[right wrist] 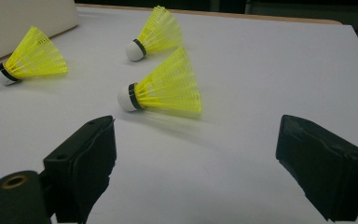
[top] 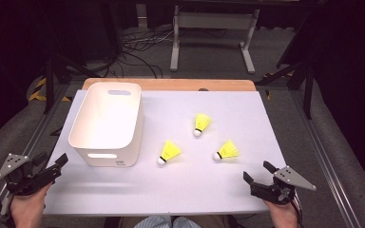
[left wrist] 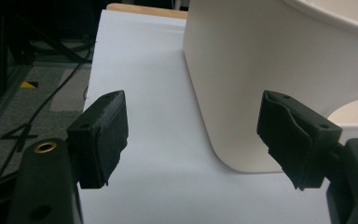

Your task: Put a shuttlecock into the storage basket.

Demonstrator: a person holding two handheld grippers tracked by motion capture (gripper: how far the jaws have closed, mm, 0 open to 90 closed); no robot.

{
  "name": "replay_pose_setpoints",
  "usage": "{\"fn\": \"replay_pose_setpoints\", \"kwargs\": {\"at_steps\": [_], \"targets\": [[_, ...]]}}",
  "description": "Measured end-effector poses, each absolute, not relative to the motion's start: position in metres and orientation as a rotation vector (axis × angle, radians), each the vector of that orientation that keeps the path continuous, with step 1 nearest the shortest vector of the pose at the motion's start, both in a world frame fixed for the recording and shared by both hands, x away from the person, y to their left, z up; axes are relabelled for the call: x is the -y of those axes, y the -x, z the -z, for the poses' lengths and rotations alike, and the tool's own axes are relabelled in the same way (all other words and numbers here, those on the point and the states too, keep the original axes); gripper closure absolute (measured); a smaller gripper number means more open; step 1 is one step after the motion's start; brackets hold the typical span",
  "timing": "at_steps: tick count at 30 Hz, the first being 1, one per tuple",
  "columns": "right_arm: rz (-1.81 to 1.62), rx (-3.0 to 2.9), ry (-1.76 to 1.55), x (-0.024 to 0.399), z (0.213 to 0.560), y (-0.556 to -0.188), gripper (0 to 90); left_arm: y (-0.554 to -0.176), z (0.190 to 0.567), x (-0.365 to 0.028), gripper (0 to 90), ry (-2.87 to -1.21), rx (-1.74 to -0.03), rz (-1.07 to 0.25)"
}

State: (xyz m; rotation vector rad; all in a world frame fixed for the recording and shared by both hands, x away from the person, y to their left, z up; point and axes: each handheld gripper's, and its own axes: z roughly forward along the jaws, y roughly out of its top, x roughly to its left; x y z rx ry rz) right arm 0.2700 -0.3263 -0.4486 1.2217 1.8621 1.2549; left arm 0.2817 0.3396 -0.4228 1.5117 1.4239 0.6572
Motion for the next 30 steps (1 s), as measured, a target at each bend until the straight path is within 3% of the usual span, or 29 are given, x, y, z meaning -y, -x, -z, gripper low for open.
{"fn": "replay_pose_setpoints", "kwargs": {"at_steps": [13, 30], "targets": [[-1.253, -1.862, -1.233, 0.326, 0.449, -0.271, 12.3, -0.288, 0.406, -0.342, 25.5, -1.477, -1.428, -0.656], [-1.255, -1.871, -1.233, 0.326, 0.449, -0.272, 12.3, -0.293, 0.379, -0.341, 33.1, -1.525, -1.421, -0.59]]}}
